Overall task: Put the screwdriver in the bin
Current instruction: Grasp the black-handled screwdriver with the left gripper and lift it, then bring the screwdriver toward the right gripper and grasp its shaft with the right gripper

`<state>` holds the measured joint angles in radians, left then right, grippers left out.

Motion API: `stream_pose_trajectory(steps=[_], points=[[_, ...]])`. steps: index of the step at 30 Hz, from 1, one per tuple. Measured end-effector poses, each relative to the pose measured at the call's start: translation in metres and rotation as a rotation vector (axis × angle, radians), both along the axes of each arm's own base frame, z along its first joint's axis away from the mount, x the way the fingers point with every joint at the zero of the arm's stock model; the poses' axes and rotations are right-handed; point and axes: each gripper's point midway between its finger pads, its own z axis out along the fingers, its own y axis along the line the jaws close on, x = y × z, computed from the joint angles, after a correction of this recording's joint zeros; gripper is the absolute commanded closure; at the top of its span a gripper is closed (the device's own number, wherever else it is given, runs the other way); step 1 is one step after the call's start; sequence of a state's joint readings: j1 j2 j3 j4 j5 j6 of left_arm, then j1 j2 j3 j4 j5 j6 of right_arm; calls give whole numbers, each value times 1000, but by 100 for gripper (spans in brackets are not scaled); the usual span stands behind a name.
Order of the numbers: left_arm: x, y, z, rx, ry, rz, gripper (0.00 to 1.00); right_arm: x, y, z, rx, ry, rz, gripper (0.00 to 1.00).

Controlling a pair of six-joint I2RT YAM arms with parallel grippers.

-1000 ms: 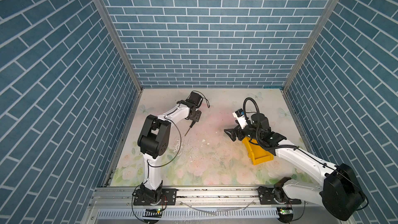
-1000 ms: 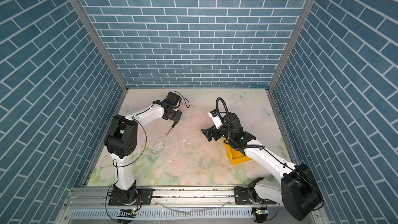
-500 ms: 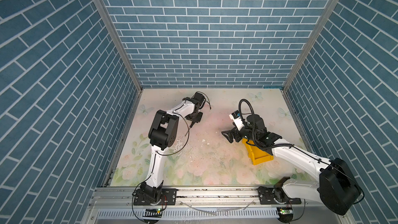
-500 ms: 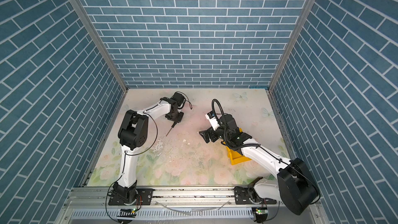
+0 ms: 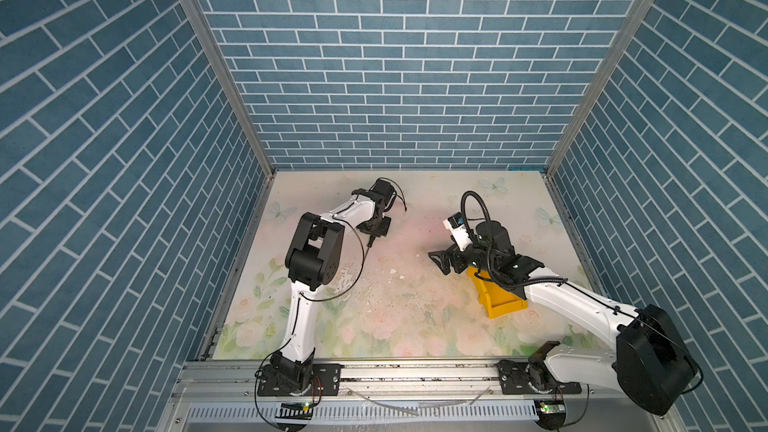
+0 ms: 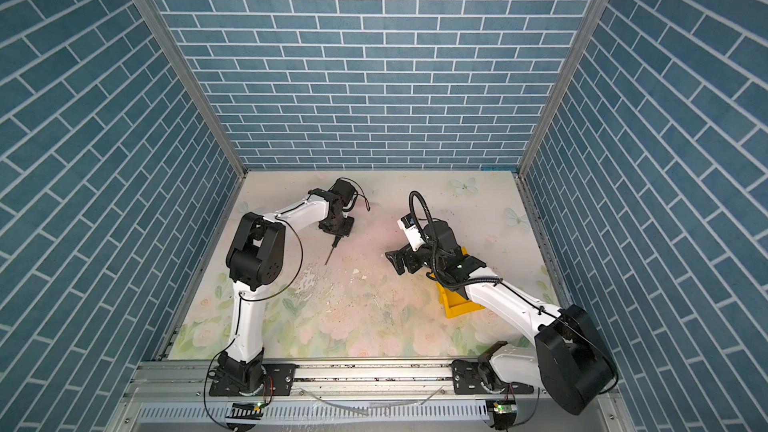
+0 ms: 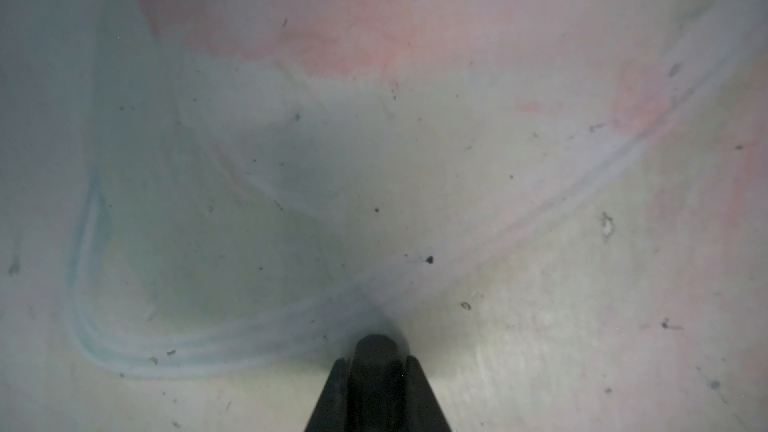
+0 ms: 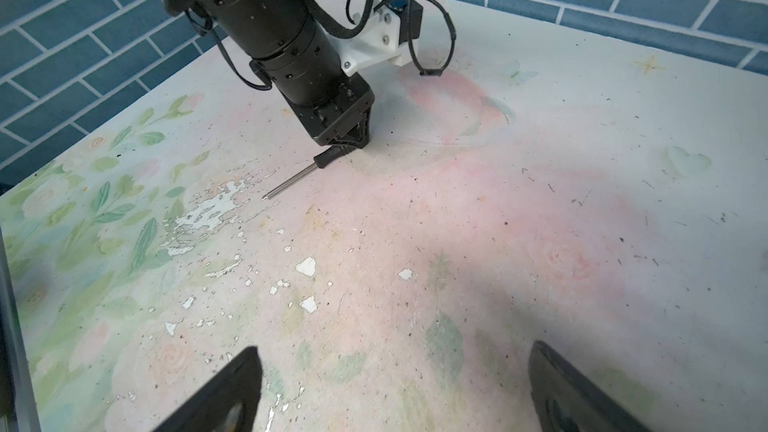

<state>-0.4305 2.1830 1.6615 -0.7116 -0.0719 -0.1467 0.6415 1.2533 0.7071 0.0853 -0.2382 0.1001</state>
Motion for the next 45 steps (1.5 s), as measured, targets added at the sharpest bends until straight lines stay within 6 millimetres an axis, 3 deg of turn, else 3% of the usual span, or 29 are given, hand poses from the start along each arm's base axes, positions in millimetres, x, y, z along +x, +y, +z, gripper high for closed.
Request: stream_pose_trajectory(steps=[5, 11, 16, 22, 29, 34, 45], points=[[-10, 0, 15, -55, -53, 15, 84, 6, 4, 6, 52, 5, -32, 1], [-10, -12, 71, -234, -249, 30, 87, 17, 17, 22, 180, 7, -58, 1], [-11, -36, 114, -456, -365, 18, 87, 24, 33, 37, 308, 9, -39, 1], [-23, -71, 138, -755, -378, -15, 91, 24, 49, 37, 396, 58, 14, 2], [-32, -102, 173, -1059, -383, -67, 94, 22, 62, 30, 465, 133, 56, 21], [-32, -112, 201, -1171, -420, -113, 97, 19, 66, 28, 487, 166, 74, 43], [-40, -119, 218, -1252, -414, -170, 97, 18, 71, 22, 512, 213, 84, 77]])
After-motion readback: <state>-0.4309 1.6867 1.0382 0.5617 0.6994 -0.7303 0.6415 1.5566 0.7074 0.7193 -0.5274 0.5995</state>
